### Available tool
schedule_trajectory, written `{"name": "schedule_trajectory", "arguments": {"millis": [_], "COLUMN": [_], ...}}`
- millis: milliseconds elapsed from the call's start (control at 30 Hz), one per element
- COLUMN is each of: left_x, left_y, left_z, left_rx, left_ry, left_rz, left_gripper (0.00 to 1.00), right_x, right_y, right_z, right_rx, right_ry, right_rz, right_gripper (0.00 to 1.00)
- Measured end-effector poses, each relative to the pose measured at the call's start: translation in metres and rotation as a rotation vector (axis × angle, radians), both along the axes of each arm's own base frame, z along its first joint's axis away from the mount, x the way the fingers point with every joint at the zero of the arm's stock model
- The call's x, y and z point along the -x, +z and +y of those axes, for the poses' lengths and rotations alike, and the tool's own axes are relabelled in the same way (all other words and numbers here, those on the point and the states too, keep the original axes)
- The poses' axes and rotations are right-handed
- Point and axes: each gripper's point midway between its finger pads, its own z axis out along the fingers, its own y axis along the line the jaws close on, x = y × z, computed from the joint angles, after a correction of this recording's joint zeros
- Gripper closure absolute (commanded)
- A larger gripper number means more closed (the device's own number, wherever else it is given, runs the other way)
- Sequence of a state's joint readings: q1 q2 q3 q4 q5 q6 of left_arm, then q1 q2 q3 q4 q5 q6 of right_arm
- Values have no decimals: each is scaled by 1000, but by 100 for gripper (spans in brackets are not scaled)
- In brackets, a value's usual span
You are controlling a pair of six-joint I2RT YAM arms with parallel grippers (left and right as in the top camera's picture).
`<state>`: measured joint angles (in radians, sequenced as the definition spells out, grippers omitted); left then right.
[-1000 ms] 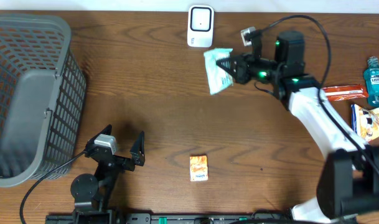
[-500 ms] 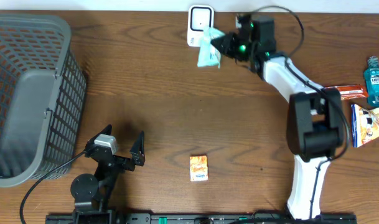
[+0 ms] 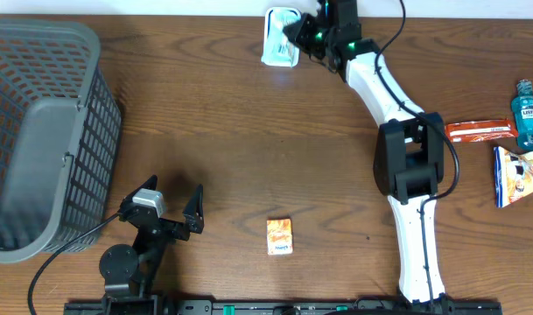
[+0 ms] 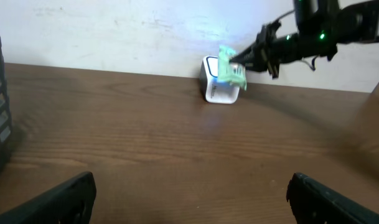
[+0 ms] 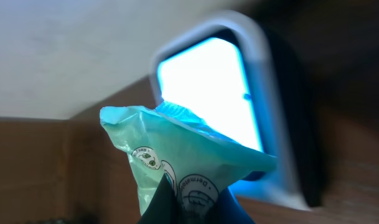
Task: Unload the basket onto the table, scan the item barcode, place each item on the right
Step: 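Hold the wipes pack against the white scanner face, then carry the wipes pack to the right edge and release it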
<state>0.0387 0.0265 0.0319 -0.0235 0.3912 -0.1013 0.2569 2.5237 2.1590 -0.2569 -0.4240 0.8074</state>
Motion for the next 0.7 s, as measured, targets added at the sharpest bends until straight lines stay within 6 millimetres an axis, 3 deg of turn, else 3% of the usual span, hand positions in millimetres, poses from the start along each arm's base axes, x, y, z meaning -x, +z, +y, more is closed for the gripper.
{"name": "schedule_trajectory", "arguments": {"millis": [167,500,567,700], "left_x": [0,0,0,0], "left_y": [0,0,0,0], "left_z": [0,0,0,0], "left_rx": [0,0,0,0], "left_ry": [0,0,0,0], "left_rz": [0,0,0,0], "left_gripper": [2,2,2,2], "right_x": [0,15,21,39], "right_y": [-11,3,4,-3], "right_z": [-3,-9,-18,-73], "right_rx": [12,41,62,158], "right_ry": [-21,28,38,-22], "right_rz": [29,112,142,266], "right_gripper": [99,99,99,99]}}
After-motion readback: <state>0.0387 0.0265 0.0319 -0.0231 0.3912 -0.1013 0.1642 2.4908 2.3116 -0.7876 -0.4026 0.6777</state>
